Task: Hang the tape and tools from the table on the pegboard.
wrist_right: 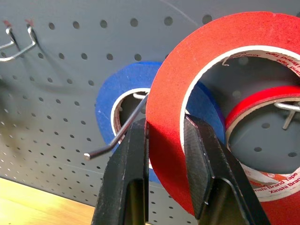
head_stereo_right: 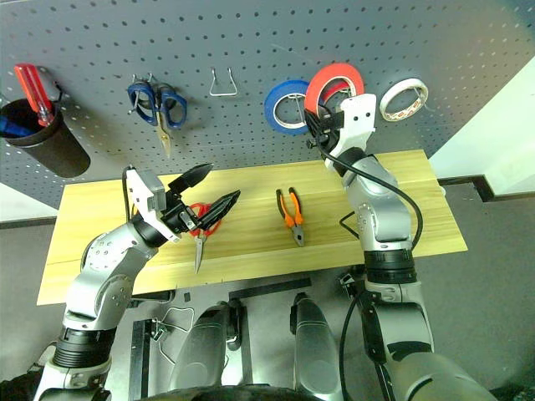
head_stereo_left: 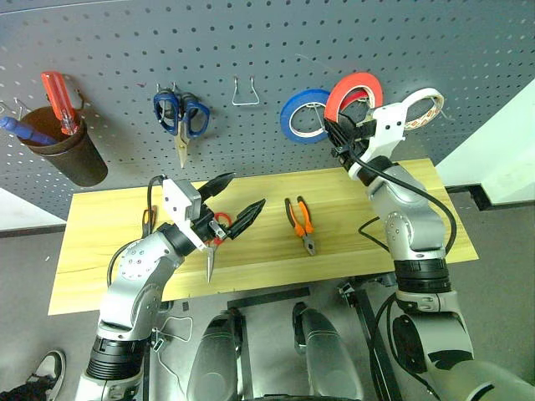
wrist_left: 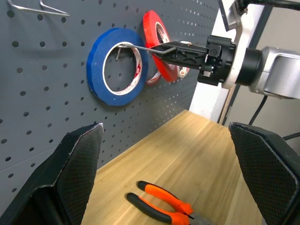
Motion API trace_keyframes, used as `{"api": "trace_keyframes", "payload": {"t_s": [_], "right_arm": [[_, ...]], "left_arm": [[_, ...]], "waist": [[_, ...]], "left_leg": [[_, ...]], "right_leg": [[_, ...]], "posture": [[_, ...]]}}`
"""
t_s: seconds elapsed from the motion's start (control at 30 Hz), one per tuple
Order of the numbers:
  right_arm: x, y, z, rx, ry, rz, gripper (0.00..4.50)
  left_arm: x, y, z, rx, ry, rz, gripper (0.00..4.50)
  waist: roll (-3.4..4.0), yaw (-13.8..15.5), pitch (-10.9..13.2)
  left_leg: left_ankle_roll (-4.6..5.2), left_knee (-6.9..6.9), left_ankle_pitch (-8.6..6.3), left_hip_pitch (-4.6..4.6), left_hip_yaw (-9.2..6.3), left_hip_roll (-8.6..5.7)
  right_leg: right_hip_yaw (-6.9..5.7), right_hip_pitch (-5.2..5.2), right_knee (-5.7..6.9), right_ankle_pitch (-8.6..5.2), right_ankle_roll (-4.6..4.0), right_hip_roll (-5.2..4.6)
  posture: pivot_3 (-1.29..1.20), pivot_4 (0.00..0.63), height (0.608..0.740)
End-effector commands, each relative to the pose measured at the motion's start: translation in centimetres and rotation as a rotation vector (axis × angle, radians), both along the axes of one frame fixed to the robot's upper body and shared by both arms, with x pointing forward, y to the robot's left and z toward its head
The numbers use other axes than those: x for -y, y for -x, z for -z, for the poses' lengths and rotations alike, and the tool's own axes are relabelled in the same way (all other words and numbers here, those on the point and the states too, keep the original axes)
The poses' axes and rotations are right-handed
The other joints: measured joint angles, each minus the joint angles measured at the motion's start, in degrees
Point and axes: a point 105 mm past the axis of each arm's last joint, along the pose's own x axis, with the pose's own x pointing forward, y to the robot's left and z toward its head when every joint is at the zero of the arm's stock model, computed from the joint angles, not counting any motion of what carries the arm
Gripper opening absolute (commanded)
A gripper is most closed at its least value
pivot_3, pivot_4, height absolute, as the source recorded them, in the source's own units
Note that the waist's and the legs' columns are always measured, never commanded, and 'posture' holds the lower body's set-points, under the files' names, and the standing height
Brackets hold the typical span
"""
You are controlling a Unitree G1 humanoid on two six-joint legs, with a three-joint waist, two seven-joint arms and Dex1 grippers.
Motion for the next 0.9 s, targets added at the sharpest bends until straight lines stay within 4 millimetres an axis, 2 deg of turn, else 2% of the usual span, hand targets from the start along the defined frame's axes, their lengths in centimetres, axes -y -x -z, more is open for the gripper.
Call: {"api": "trace_keyframes", "payload": {"t_s": [0.03, 0.3, 0.63, 0.83, 0.9], "right_arm": [[0.2, 0.3, -1.6, 0.056, -0.021, 0.006, 1.58], [0.6, 0.0, -1.2, 0.032, -0.003, 0.040, 4.25], [0.9, 1.1, 0.4, -0.020, 0.022, 0.023, 4.25], [0.6, 2.9, 2.5, -0.076, 0.056, -0.044, 4.25], [-0.1, 4.5, 3.6, -0.121, 0.076, -0.136, 4.25]], "left_arm": [[0.1, 0.6, -1.1, 0.048, 0.010, 0.006, 4.50], [0.1, 0.6, -1.1, 0.048, 0.008, 0.004, 4.50], [0.2, 0.8, -0.8, 0.040, -0.001, 0.004, 4.50], [0.1, 1.1, -0.6, 0.038, -0.007, 0.005, 4.50], [-0.1, 1.2, -0.1, 0.016, -0.028, 0.001, 4.50]], "waist": [[0.00, 0.0, 0.0], [0.00, 0.0, 0.0], [0.00, 0.1, 0.0], [0.00, 0.0, 0.0], [0.01, 0.0, 0.0]], "left_leg": [[0.00, 0.00, 0.00, 0.00, 0.00, 0.00], [0.00, 0.00, 0.00, 0.00, 0.00, 0.00], [0.00, 0.00, 0.00, 0.00, 0.00, 0.00], [0.00, 0.00, 0.00, 0.00, -0.02, 0.00], [0.00, 0.00, 0.00, 0.00, -0.01, 0.00]], "right_leg": [[0.00, 0.00, 0.00, 0.00, 0.00, 0.00], [0.00, 0.00, 0.00, 0.00, 0.00, 0.00], [0.00, 0.00, 0.00, 0.00, 0.00, 0.00], [0.00, 0.01, 0.00, 0.00, 0.00, 0.00], [0.00, 0.01, 0.00, 0.00, 0.00, -0.01]], "posture": [[0.09, 0.261, 0.716], [0.09, 0.261, 0.716], [0.09, 0.265, 0.716], [0.09, 0.267, 0.716], [0.09, 0.269, 0.716]]}}
